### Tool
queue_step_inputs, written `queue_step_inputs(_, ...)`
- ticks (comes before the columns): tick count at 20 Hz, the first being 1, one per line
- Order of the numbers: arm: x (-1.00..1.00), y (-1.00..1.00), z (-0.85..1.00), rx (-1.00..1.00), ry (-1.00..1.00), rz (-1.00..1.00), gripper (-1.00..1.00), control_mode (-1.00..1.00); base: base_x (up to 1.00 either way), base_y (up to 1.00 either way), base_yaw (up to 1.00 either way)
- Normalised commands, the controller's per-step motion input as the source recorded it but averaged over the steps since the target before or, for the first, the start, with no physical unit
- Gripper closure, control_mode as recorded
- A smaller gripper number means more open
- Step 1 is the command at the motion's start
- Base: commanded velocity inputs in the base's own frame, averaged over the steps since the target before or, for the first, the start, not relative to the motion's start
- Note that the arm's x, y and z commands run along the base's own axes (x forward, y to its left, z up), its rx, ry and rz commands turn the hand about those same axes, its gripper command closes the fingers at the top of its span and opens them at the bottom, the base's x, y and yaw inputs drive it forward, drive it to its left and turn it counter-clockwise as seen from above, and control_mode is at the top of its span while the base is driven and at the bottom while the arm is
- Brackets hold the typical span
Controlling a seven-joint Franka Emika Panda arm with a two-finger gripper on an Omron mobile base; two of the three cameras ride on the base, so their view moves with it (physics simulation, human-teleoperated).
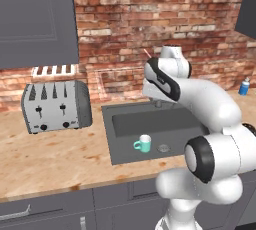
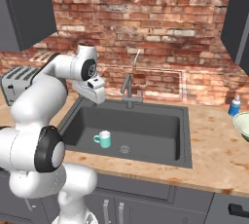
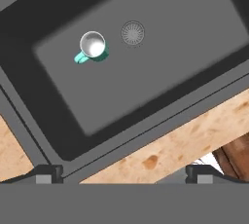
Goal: Pick the mug and place it in the sink. Pick the bowl and place it in the open cabinet and then close the cabinet.
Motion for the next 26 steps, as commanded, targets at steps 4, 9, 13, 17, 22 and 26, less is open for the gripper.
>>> queue_step_inputs(4,-0.21,0.0,0.04,0.0,-0.03,0.14,-1.0,-1.0,0.0,0.0,0.0)
queue_step_inputs(9,-0.34,0.0,0.01,0.0,-0.07,0.17,-1.0,-1.0,0.0,0.0,0.0)
queue_step_inputs(13,-0.31,0.0,0.0,0.0,-0.06,0.11,-1.0,1.0,-0.11,0.0,0.03)
queue_step_inputs(17,0.0,0.0,0.0,0.0,0.0,0.0,-1.0,1.0,-0.58,0.01,0.08)
queue_step_inputs(22,0.0,0.0,0.0,0.0,0.0,0.0,-1.0,1.0,-0.63,0.0,0.02)
queue_step_inputs(26,0.0,0.0,0.0,0.0,0.0,0.0,-1.0,1.0,-0.6,0.03,0.0)
